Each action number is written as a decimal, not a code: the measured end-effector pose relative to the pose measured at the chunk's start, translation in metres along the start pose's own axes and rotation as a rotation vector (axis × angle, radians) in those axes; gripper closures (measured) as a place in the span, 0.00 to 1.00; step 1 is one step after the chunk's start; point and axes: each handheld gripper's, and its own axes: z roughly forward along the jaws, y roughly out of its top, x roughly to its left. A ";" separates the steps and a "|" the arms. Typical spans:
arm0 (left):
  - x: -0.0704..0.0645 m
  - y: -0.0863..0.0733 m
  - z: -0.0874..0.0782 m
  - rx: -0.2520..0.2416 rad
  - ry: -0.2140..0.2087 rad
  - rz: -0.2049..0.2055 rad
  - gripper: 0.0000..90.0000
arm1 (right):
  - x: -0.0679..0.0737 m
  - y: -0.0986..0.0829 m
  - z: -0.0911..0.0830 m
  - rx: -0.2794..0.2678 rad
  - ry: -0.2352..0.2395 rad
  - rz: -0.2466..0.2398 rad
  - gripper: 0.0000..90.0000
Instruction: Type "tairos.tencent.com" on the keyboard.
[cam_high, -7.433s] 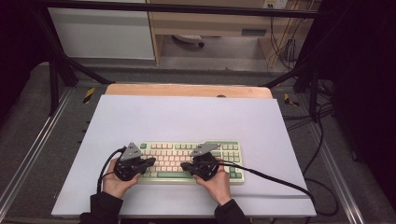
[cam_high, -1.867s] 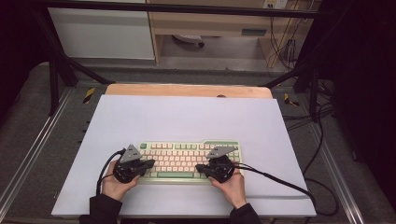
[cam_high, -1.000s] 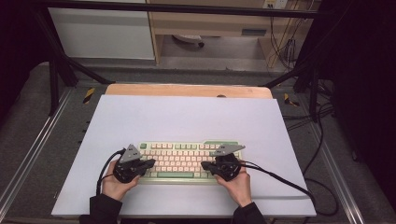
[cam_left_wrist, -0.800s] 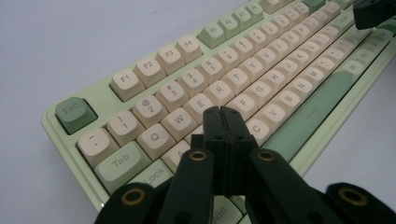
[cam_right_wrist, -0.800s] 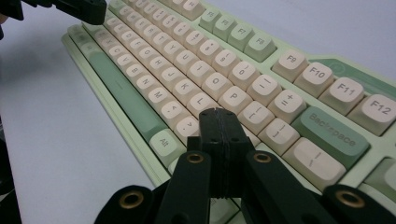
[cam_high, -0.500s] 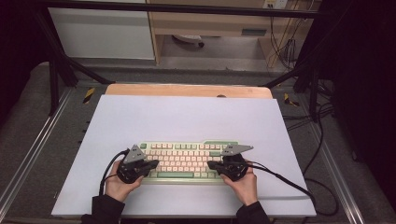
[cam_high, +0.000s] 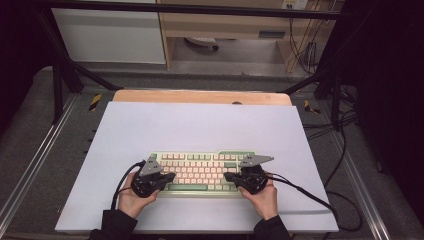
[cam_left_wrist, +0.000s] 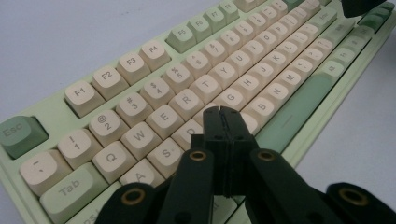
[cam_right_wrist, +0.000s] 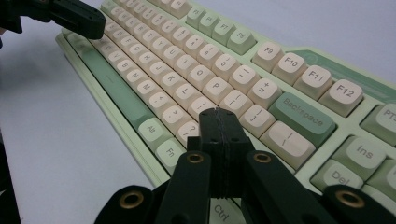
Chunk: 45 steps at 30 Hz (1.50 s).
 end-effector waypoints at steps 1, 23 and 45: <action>-0.001 0.000 0.001 0.001 -0.001 0.002 1.00 | 0.000 0.000 0.000 0.000 0.000 0.000 1.00; -0.004 -0.003 0.010 0.027 -0.006 0.015 1.00 | 0.000 0.000 0.000 -0.001 0.002 0.000 1.00; 0.002 -0.004 -0.008 -0.012 0.001 0.007 1.00 | 0.001 0.002 -0.003 -0.017 0.002 0.002 1.00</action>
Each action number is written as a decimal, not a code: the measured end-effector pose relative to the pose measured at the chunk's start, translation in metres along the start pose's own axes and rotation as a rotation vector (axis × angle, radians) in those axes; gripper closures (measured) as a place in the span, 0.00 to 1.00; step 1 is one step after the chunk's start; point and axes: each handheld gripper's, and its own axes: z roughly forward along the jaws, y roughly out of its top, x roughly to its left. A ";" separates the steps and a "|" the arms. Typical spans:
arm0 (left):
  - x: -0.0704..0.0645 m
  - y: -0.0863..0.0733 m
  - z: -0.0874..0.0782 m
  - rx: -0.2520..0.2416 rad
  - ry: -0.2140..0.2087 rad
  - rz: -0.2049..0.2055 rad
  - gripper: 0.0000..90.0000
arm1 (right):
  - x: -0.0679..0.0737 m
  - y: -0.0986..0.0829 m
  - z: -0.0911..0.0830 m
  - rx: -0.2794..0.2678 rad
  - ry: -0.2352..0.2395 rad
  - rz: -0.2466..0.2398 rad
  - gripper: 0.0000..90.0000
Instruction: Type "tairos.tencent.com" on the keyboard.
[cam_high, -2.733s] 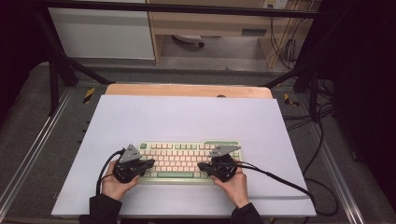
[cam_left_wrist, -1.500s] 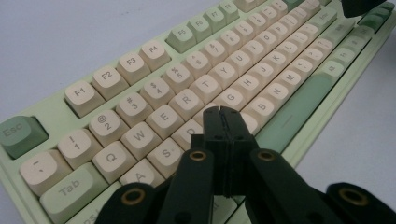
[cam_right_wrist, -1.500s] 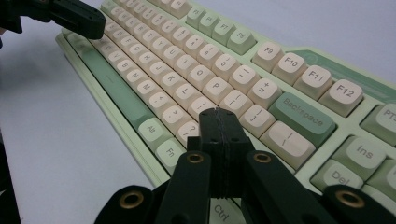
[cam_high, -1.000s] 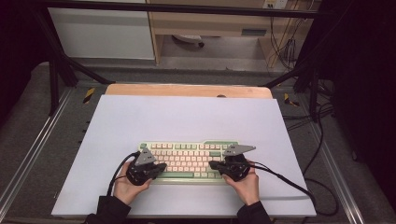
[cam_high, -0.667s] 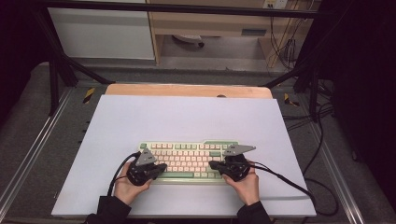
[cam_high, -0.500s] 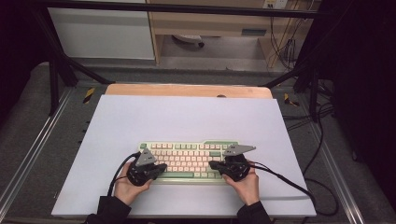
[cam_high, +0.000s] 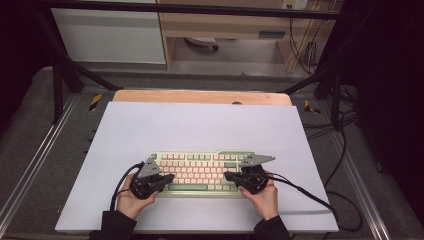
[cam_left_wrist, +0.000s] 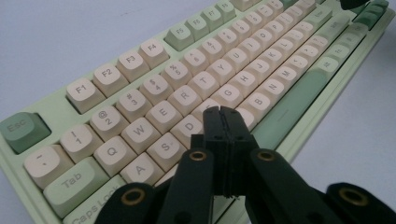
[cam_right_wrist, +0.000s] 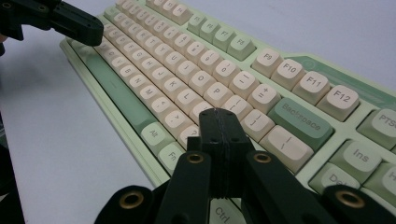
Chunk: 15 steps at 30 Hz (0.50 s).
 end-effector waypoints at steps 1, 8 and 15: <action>0.000 0.000 -0.001 -0.001 0.000 0.001 1.00 | 0.000 0.000 0.000 0.000 0.000 -0.001 1.00; 0.004 -0.002 -0.005 -0.004 0.009 -0.002 0.99 | 0.001 0.001 0.000 -0.004 0.003 0.008 1.00; 0.007 -0.004 -0.009 -0.005 0.013 -0.002 0.99 | 0.003 0.004 0.001 -0.009 0.002 0.007 1.00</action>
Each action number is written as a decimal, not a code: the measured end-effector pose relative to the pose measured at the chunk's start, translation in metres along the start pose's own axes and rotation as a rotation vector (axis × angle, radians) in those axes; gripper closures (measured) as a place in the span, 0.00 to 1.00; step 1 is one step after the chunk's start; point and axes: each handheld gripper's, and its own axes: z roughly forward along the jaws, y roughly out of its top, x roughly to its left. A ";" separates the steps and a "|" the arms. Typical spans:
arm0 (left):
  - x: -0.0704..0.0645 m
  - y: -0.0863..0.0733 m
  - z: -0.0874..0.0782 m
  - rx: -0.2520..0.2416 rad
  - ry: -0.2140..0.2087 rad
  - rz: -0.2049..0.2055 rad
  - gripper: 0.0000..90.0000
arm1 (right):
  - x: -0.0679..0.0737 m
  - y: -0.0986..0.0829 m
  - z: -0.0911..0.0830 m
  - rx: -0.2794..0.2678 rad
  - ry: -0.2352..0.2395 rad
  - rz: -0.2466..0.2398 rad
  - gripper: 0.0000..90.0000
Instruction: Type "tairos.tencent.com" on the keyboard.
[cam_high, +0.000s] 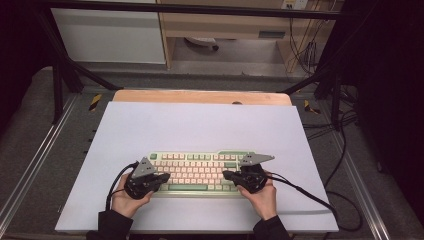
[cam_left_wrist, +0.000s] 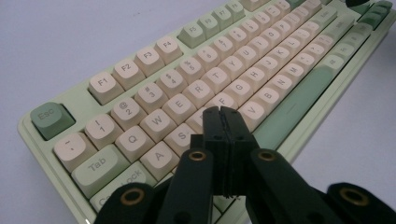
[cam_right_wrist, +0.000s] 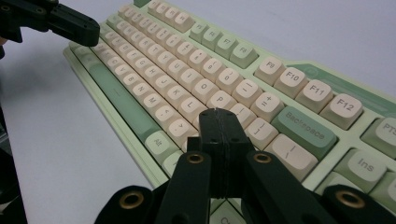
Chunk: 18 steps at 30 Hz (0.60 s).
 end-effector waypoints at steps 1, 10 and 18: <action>0.001 0.000 -0.001 0.000 0.002 -0.002 0.99 | 0.001 0.001 0.001 0.000 -0.001 0.004 1.00; 0.008 -0.004 -0.009 -0.009 0.010 -0.017 0.99 | 0.006 0.008 0.009 -0.002 0.008 -0.007 1.00; 0.015 -0.011 -0.015 -0.006 0.025 -0.029 0.99 | 0.010 0.014 0.022 0.005 0.012 -0.005 1.00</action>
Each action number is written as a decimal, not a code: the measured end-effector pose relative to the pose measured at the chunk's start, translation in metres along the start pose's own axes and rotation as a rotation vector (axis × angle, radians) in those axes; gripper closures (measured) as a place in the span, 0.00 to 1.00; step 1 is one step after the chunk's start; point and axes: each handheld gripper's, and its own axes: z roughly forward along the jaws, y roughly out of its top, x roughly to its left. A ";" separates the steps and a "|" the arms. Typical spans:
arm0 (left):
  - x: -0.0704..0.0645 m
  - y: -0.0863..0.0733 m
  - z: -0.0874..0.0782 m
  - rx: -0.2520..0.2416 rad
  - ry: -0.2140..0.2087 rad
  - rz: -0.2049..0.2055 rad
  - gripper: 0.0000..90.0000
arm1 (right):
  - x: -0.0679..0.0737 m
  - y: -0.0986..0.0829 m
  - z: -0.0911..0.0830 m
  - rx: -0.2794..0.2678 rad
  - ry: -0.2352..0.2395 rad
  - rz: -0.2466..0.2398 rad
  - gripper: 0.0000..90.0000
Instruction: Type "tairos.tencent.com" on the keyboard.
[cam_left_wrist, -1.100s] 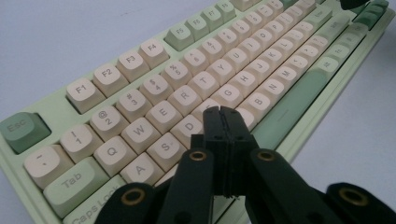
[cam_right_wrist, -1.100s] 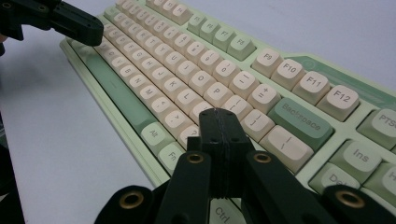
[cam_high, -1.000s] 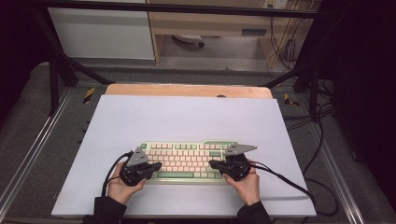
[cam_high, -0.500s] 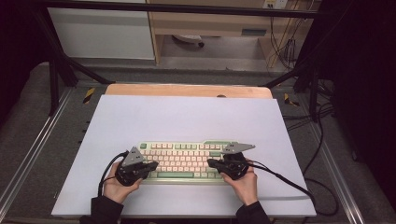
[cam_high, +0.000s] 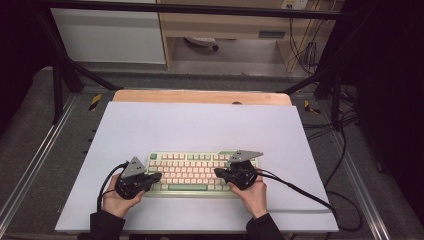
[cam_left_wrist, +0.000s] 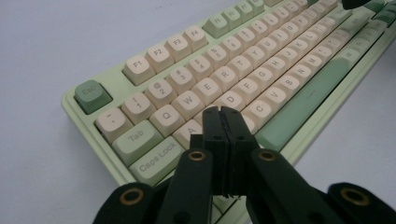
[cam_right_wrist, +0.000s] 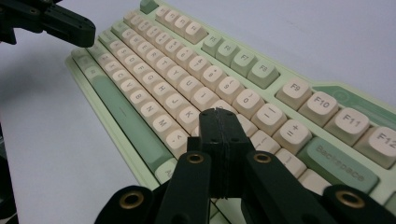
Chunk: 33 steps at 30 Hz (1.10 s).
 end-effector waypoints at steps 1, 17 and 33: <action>0.001 -0.001 -0.001 -0.001 0.001 -0.001 0.99 | 0.000 0.001 0.001 0.004 0.001 -0.001 1.00; 0.007 -0.008 -0.006 -0.010 0.008 -0.019 0.99 | 0.005 0.012 0.029 0.019 -0.001 -0.002 1.00; 0.009 -0.010 -0.007 -0.017 0.009 -0.023 0.99 | -0.001 0.012 0.042 0.047 -0.033 0.005 1.00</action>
